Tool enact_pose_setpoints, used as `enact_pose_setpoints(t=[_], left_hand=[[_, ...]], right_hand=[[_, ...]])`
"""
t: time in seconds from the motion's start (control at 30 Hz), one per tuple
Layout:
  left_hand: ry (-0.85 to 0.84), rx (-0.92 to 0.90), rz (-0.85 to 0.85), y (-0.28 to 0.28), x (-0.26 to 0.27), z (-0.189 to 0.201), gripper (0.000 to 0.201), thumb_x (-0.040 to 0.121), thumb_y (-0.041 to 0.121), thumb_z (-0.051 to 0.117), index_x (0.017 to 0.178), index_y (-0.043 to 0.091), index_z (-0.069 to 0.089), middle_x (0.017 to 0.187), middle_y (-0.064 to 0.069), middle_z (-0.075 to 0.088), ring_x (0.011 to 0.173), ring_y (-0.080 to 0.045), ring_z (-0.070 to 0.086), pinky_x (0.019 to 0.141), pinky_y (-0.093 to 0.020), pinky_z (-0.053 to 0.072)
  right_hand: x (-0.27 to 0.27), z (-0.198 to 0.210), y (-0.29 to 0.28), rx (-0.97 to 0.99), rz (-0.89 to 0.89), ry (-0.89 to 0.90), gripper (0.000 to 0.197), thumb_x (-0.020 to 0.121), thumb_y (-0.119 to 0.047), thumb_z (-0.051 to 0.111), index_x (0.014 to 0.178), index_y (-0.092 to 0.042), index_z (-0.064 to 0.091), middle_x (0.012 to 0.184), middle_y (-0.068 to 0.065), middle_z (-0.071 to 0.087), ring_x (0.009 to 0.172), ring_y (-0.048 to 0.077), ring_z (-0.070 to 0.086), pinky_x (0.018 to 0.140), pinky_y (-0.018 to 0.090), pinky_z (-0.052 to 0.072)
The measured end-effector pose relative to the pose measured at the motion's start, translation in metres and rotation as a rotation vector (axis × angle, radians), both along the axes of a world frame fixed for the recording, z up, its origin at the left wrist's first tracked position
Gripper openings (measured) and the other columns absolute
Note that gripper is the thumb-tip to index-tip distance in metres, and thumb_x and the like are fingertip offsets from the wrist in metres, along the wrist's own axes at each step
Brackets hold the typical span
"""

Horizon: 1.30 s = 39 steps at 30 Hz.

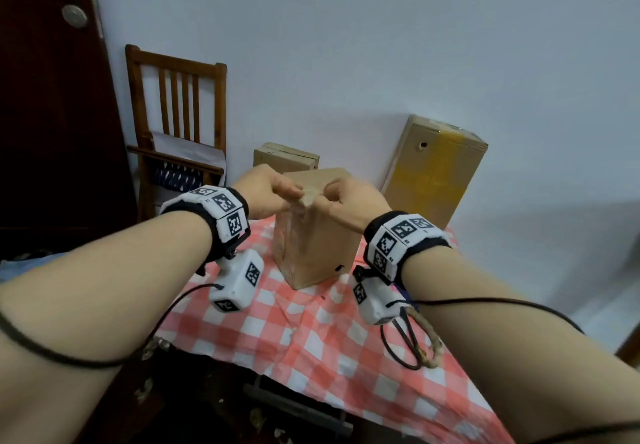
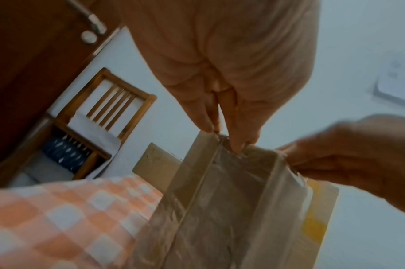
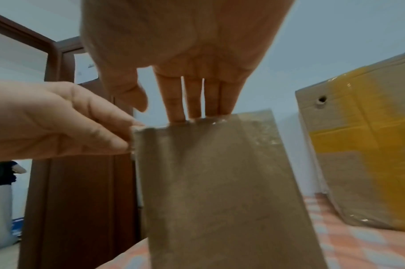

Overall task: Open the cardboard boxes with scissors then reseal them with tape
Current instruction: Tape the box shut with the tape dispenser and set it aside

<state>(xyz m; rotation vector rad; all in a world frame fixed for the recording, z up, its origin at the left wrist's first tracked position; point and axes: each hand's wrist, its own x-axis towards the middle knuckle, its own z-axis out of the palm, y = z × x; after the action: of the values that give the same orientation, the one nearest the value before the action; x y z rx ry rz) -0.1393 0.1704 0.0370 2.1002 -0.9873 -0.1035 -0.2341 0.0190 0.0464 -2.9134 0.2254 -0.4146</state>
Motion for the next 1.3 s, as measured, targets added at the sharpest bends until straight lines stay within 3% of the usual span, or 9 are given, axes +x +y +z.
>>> enact_pose_setpoints(t=[0.1,0.2,0.33,0.5,0.6,0.83,1.0,1.1,1.3], left_hand=[[-0.154,0.074,0.038,0.000,0.008,0.002,0.024,0.083,0.009,0.072,0.106,0.012,0.074,0.111,-0.001,0.071,0.108,-0.012,0.063,0.098,-0.020,0.042],[-0.216,0.098,0.026,-0.001,0.010,0.000,0.024,0.081,0.012,0.074,0.106,0.014,0.074,0.107,-0.002,0.072,0.105,-0.015,0.064,0.100,-0.027,0.044],[-0.252,0.090,0.008,-0.001,0.012,-0.002,0.025,0.080,0.014,0.075,0.105,0.016,0.075,0.107,-0.001,0.073,0.102,-0.016,0.065,0.097,-0.030,0.046],[-0.299,0.120,0.021,-0.001,0.011,-0.001,0.028,0.077,0.019,0.079,0.105,0.020,0.075,0.104,0.003,0.073,0.092,-0.010,0.063,0.087,-0.022,0.045],[-0.307,0.143,0.066,-0.003,0.012,0.000,0.028,0.079,0.010,0.073,0.105,0.021,0.073,0.105,0.003,0.071,0.101,-0.014,0.063,0.091,-0.027,0.047],[-0.198,0.095,0.075,0.000,0.010,0.000,0.050,0.076,-0.014,0.050,0.108,0.017,0.072,0.111,-0.003,0.069,0.108,-0.020,0.062,0.099,-0.037,0.048],[-0.147,0.062,0.077,-0.002,0.015,-0.002,0.046,0.078,-0.012,0.051,0.101,0.019,0.075,0.106,0.000,0.072,0.106,-0.016,0.064,0.099,-0.032,0.049],[-0.170,0.073,0.088,-0.001,0.011,0.000,0.039,0.081,-0.007,0.055,0.102,0.020,0.075,0.105,0.002,0.071,0.104,-0.014,0.063,0.096,-0.026,0.047],[-0.222,0.107,0.069,-0.001,0.008,-0.001,0.032,0.084,0.001,0.056,0.104,0.019,0.074,0.108,0.000,0.069,0.106,-0.017,0.060,0.091,-0.023,0.044]], right_hand=[[0.009,-0.008,0.019,-0.116,-0.058,-0.040,0.052,0.089,-0.058,0.049,0.079,-0.008,0.060,0.091,0.007,0.057,0.083,0.022,0.053,0.066,0.033,0.039],[0.015,-0.017,0.030,-0.246,-0.081,-0.056,0.044,0.094,-0.046,0.046,0.109,-0.007,0.057,0.115,0.012,0.053,0.108,0.028,0.050,0.082,0.034,0.039],[0.016,-0.030,0.034,-0.350,-0.055,-0.050,0.039,0.093,-0.036,0.048,0.121,-0.008,0.049,0.120,0.012,0.049,0.111,0.032,0.047,0.085,0.037,0.040],[0.008,-0.032,0.032,-0.324,-0.023,-0.034,0.046,0.087,-0.041,0.053,0.118,-0.008,0.049,0.116,0.012,0.049,0.106,0.033,0.047,0.086,0.038,0.037],[0.012,-0.028,0.038,-0.204,-0.082,-0.109,0.047,0.089,-0.048,0.048,0.112,-0.008,0.053,0.114,0.012,0.053,0.106,0.032,0.048,0.085,0.038,0.038],[0.024,-0.033,0.051,-0.322,-0.170,-0.065,0.032,0.099,-0.029,0.037,0.120,-0.009,0.049,0.117,0.012,0.049,0.106,0.034,0.048,0.085,0.041,0.039],[0.007,-0.035,0.039,-0.351,-0.072,-0.015,0.048,0.089,-0.044,0.048,0.122,-0.010,0.048,0.117,0.011,0.049,0.109,0.033,0.048,0.100,0.045,0.035],[0.010,-0.033,0.040,-0.307,-0.134,-0.058,0.047,0.094,-0.049,0.044,0.119,-0.010,0.050,0.116,0.010,0.051,0.109,0.032,0.049,0.092,0.040,0.038],[0.012,-0.028,0.042,-0.341,-0.065,-0.015,0.037,0.098,-0.032,0.040,0.125,-0.009,0.049,0.115,0.013,0.052,0.102,0.033,0.054,0.078,0.036,0.039]])
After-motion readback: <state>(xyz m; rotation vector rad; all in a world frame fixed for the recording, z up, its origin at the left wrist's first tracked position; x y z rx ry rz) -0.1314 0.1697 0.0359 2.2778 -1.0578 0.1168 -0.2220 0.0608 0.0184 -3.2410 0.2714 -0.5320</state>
